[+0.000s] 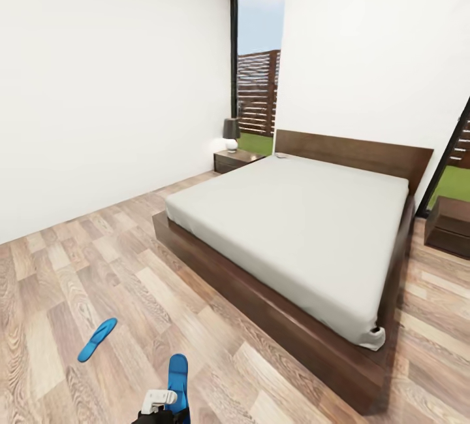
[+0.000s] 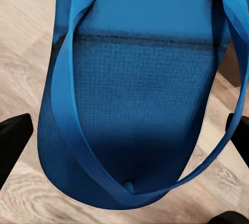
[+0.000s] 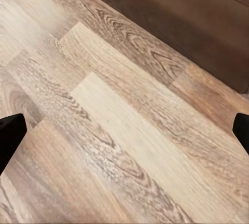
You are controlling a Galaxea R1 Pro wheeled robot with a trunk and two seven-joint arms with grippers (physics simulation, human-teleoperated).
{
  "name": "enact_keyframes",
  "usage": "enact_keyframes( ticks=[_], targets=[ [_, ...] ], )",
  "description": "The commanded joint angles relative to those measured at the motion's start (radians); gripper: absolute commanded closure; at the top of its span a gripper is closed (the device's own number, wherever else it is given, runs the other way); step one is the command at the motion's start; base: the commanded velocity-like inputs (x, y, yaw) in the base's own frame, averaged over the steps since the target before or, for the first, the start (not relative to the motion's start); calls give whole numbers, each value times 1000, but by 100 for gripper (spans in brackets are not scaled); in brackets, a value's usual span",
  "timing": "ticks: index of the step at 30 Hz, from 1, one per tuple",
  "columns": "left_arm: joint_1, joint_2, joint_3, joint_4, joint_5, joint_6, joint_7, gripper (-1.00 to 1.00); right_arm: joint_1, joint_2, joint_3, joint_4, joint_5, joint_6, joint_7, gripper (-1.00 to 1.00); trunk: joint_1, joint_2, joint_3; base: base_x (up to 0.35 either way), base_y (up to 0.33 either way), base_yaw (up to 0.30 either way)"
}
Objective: In the bedroom, move the book from the bed onto either nightstand, and place the two sandals side by side next to the bed.
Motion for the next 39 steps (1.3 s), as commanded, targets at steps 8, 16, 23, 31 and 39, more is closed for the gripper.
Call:
enact_keyframes(
  ticks=[8,16,23,31,39],
  targets=[
    [-1,0,-8,0,6,-4,-2,100,0,0,-2,1,-8,0,7,-100,0,0,-5,16,-10,262],
    [-1,0,-8,0,6,-4,-2,100,0,0,-2,1,-8,0,7,-100,0,0,-9,0,0,269],
    [-1,0,-8,0,6,-4,-2,100,0,0,-2,1,-8,1,7,-100,0,0,-12,0,0,269],
    [-1,0,-8,0,7,-4,-2,100,0,0,-2,1,-8,1,7,-100,0,0,-16,0,0,269],
    [-1,0,-8,0,6,-4,-2,100,0,0,-2,1,-8,1,7,-100,0,0,-20,0,0,269]
  ],
)
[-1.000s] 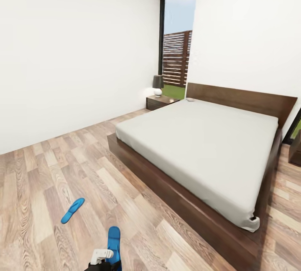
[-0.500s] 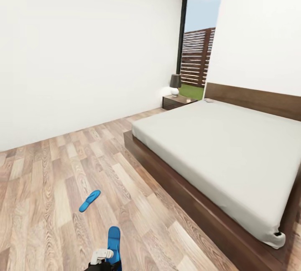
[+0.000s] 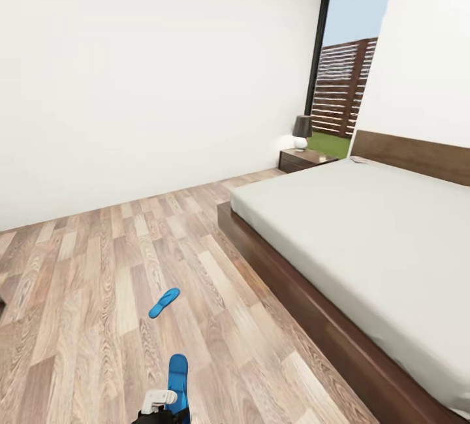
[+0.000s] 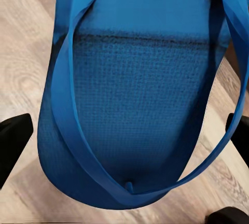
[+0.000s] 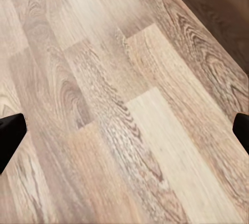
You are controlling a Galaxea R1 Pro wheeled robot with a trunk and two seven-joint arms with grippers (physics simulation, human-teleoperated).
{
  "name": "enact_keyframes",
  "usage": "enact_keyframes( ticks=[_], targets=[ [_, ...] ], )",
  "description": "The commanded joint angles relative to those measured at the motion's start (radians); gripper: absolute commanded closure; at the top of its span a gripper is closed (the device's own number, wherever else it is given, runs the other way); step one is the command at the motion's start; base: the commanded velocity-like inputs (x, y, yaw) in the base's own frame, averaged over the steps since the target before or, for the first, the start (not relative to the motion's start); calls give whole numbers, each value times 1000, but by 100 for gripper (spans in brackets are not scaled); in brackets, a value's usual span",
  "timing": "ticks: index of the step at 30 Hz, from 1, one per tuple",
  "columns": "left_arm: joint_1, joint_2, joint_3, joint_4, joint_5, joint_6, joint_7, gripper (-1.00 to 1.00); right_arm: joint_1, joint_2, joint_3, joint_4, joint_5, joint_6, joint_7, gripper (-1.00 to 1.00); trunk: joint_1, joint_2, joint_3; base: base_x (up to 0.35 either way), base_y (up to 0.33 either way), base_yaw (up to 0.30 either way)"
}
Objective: In the bedroom, move the book from the bed onto either nightstand, and place the two sandals side by side next to the bed.
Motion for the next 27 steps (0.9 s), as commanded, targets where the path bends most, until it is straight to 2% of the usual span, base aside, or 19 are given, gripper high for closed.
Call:
enact_keyframes(
  ticks=[1,19,27],
  targets=[
    [-1,0,-8,0,6,-4,-2,100,0,0,-2,1,-8,0,7,-100,0,0,-1,0,0,269],
    [-1,0,-9,0,6,-4,-2,100,0,0,-2,1,-8,0,7,-100,0,0,-10,0,0,266],
    [-1,0,-8,0,6,-4,-2,100,0,0,-2,1,-8,0,7,-100,0,0,-10,205,-28,49]
  ],
)
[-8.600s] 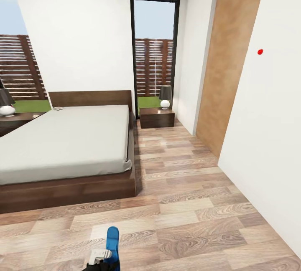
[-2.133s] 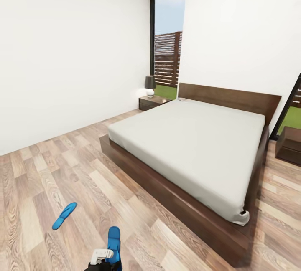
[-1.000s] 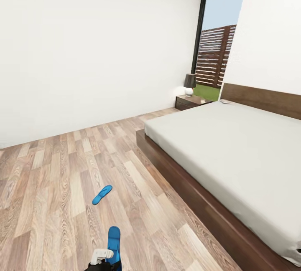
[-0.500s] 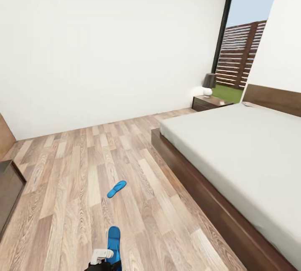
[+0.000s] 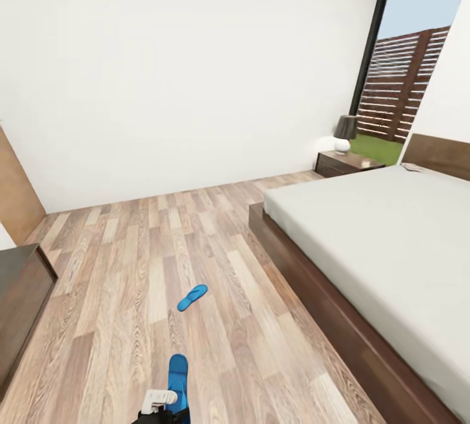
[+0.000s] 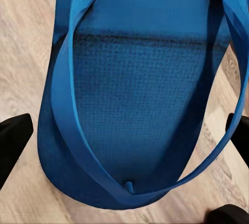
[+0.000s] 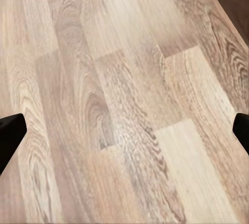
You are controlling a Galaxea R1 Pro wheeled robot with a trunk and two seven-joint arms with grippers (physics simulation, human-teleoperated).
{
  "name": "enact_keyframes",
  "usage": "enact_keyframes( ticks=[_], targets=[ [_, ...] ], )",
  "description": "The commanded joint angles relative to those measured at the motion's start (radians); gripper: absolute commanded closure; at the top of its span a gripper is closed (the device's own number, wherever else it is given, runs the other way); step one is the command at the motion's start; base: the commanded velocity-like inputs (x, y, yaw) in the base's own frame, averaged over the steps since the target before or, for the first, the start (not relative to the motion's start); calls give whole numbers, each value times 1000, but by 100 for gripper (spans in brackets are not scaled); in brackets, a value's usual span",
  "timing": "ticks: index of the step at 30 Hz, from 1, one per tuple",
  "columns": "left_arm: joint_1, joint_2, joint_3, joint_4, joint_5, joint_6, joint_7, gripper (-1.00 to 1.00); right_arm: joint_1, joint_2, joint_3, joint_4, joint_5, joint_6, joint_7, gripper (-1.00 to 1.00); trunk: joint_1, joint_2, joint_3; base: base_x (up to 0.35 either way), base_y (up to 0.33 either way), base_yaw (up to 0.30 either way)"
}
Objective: In the bedroom, move the book from the bed onto either nightstand, and place the two sandals side by side next to the bed.
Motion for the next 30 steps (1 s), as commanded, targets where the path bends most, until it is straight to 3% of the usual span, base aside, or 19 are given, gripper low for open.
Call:
enact_keyframes(
  ticks=[1,23,30],
  targets=[
    [0,0,-8,0,7,-4,-2,100,0,0,-2,1,-7,0,7,-100,0,0,-1,306,-71,4],
    [0,0,-8,0,7,-4,-2,100,-1,0,-2,1,-7,0,7,-100,0,0,-1,314,-78,1],
    [-1,0,-7,0,7,-4,-2,100,0,0,-2,0,-7,0,7,-100,0,0,-1,151,-34,206]
  ],
)
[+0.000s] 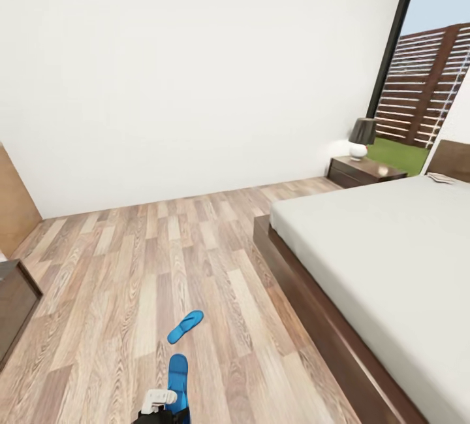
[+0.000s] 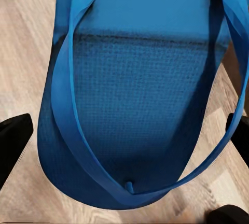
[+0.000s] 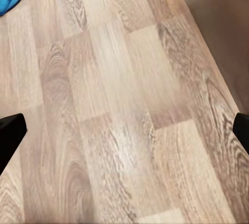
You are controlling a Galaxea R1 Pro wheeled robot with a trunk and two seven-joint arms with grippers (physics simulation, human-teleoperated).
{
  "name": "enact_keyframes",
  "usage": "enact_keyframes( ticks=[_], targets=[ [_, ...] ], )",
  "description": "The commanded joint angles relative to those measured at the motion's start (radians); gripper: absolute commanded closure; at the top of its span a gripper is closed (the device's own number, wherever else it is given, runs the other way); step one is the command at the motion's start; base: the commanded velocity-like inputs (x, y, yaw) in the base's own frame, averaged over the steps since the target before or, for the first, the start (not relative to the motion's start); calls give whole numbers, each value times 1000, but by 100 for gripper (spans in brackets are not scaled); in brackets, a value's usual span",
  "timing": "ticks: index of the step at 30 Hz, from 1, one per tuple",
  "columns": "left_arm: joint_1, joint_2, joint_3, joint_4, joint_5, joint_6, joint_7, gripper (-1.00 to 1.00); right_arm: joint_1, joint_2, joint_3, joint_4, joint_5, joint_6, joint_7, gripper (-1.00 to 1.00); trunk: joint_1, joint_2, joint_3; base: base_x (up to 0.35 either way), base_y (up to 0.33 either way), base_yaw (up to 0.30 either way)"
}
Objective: In the bedroom, move the book from the bed onto either nightstand, and place the two sandals side by side next to the bed.
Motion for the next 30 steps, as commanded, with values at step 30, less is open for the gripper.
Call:
enact_keyframes(
  ticks=[30],
  targets=[
    [-1,0,-9,0,6,-4,-2,100,-1,0,-2,0,-8,0,7,-100,0,0,-1,2,-1,284]
  ],
)
